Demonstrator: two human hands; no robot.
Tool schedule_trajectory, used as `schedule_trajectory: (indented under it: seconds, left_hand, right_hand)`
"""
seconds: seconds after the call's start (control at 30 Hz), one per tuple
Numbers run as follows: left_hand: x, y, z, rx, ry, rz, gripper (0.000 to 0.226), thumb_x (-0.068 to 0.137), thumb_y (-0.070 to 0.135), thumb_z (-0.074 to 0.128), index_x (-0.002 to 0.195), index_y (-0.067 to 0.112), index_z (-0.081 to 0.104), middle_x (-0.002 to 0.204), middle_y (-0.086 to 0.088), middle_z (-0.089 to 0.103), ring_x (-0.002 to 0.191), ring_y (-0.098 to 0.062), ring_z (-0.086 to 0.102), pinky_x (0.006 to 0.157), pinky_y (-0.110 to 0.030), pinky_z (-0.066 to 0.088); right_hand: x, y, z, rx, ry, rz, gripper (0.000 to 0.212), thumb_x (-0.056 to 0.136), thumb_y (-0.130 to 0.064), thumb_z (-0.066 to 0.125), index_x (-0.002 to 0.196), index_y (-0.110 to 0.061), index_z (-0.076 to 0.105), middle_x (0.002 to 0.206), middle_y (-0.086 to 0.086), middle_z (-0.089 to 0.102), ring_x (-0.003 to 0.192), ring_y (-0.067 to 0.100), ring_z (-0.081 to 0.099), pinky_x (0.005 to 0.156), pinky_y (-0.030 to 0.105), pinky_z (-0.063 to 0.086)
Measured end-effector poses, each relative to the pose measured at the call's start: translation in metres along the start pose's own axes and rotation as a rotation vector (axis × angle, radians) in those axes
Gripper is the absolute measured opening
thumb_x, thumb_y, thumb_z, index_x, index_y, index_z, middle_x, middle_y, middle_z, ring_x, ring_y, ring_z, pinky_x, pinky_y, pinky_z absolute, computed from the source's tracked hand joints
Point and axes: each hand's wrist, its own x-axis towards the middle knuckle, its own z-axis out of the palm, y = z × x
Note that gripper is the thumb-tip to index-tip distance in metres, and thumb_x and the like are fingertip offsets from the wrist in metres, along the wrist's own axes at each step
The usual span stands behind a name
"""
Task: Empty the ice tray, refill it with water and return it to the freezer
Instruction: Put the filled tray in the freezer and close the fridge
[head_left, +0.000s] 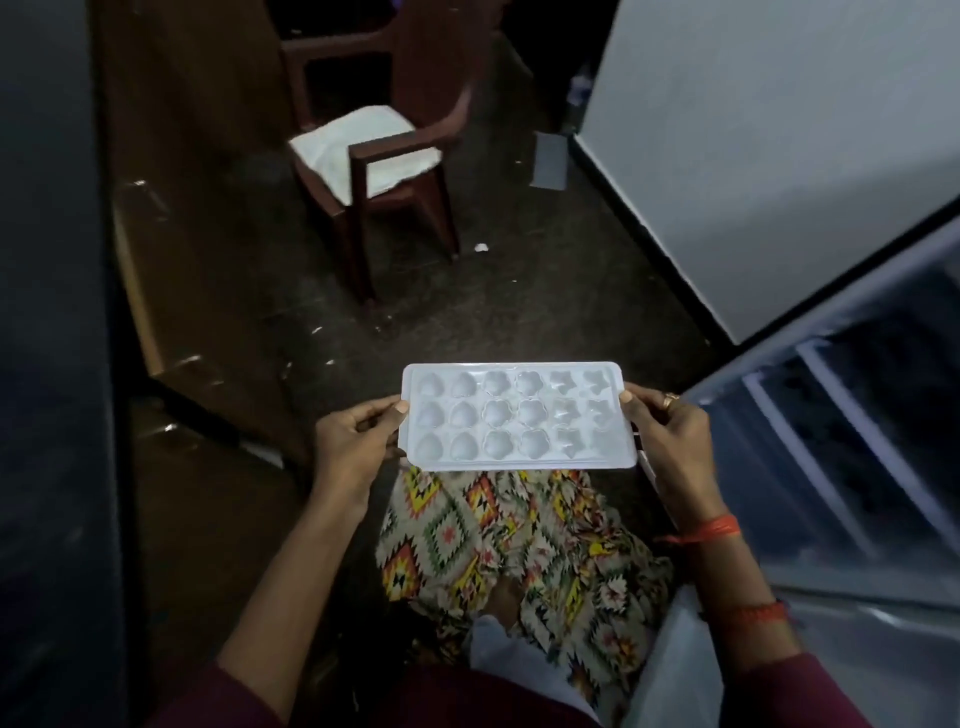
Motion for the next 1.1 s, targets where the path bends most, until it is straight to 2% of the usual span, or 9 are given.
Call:
schedule_trajectory:
  seconds: [0.07,0.17,0.23,0.33,0.43,0.53,0.73,0.87,1.1]
  left_hand:
    - [0.006,0.005,0.032,0.036,-0.055,0.001,0.01,0.091,0.01,0.074,0.1,0.013,0.076,0.092,-0.008,0.078,0.07,-0.011,0.075,0.054,-0.024,0.058]
    - [0.012,0.013,0.083,0.075,-0.138,0.019,0.01,0.091,0.01,0.075,0.101,0.013,0.076,0.092,-0.006,0.078,0.07,-0.01,0.075,0.054,-0.023,0.057]
    - [0.013,0.019,0.113,0.112,-0.186,0.028,0.013,0.091,0.01,0.075,0.104,0.011,0.076,0.094,-0.007,0.078,0.075,-0.014,0.076,0.057,-0.026,0.059]
    - [0.014,0.026,0.162,0.159,-0.272,0.045,0.015,0.091,0.011,0.075,0.106,0.01,0.077,0.097,-0.01,0.079,0.084,-0.024,0.077,0.061,-0.031,0.06]
    - [0.011,0.033,0.205,0.2,-0.337,0.075,0.01,0.091,0.011,0.075,0.101,0.015,0.077,0.092,-0.007,0.078,0.082,-0.022,0.076,0.058,-0.026,0.06]
    - [0.009,0.04,0.247,0.224,-0.419,0.085,0.014,0.091,0.008,0.074,0.106,0.008,0.076,0.091,-0.007,0.077,0.078,-0.021,0.074,0.055,-0.022,0.059]
    - [0.013,0.052,0.326,0.257,-0.611,0.111,0.013,0.091,0.009,0.074,0.104,0.009,0.077,0.095,-0.011,0.078,0.08,-0.021,0.075,0.054,-0.023,0.057]
    - [0.006,0.065,0.387,0.267,-0.748,0.108,0.011,0.092,0.005,0.072,0.102,0.006,0.075,0.091,-0.012,0.076,0.068,-0.014,0.071,0.049,-0.021,0.054]
    - [-0.008,0.084,0.485,0.295,-0.901,0.118,0.017,0.092,0.007,0.073,0.107,-0.001,0.075,0.09,-0.014,0.075,0.066,-0.017,0.067,0.047,-0.021,0.052]
  right_hand:
    - [0.008,0.004,-0.024,0.039,0.075,0.015,0.012,0.097,-0.015,0.065,0.098,-0.021,0.075,0.091,-0.006,0.078,0.085,0.004,0.073,0.07,0.022,0.058]
    - [0.02,0.014,-0.065,0.048,0.185,0.048,0.013,0.095,-0.02,0.068,0.105,-0.018,0.077,0.093,-0.005,0.079,0.091,0.012,0.074,0.079,0.035,0.059]
    - [0.025,0.018,-0.088,0.095,0.246,0.078,0.016,0.095,-0.019,0.068,0.108,-0.014,0.075,0.096,0.0,0.079,0.093,0.016,0.074,0.081,0.038,0.059]
    - [0.028,0.02,-0.124,0.14,0.339,0.095,0.017,0.096,-0.011,0.065,0.111,-0.008,0.073,0.099,0.006,0.078,0.094,0.022,0.074,0.077,0.035,0.059]
    - [0.029,0.02,-0.154,0.167,0.421,0.111,0.02,0.095,-0.005,0.062,0.11,-0.007,0.073,0.098,0.007,0.078,0.091,0.021,0.074,0.072,0.03,0.057]
    - [0.027,0.018,-0.18,0.2,0.518,0.131,0.021,0.093,-0.003,0.061,0.11,-0.008,0.073,0.096,0.006,0.078,0.086,0.017,0.074,0.066,0.024,0.057]
    - [0.028,0.019,-0.225,0.238,0.67,0.137,0.026,0.093,0.001,0.058,0.114,-0.006,0.072,0.101,0.006,0.078,0.096,0.023,0.074,0.083,0.035,0.06]
    - [0.03,0.014,-0.254,0.263,0.792,0.109,0.024,0.094,0.001,0.059,0.111,-0.009,0.073,0.097,0.002,0.078,0.094,0.02,0.075,0.081,0.03,0.061]
    - [0.045,0.009,-0.303,0.302,0.981,0.079,0.021,0.095,-0.003,0.064,0.114,-0.007,0.07,0.101,0.007,0.075,0.089,0.018,0.074,0.07,0.022,0.058]
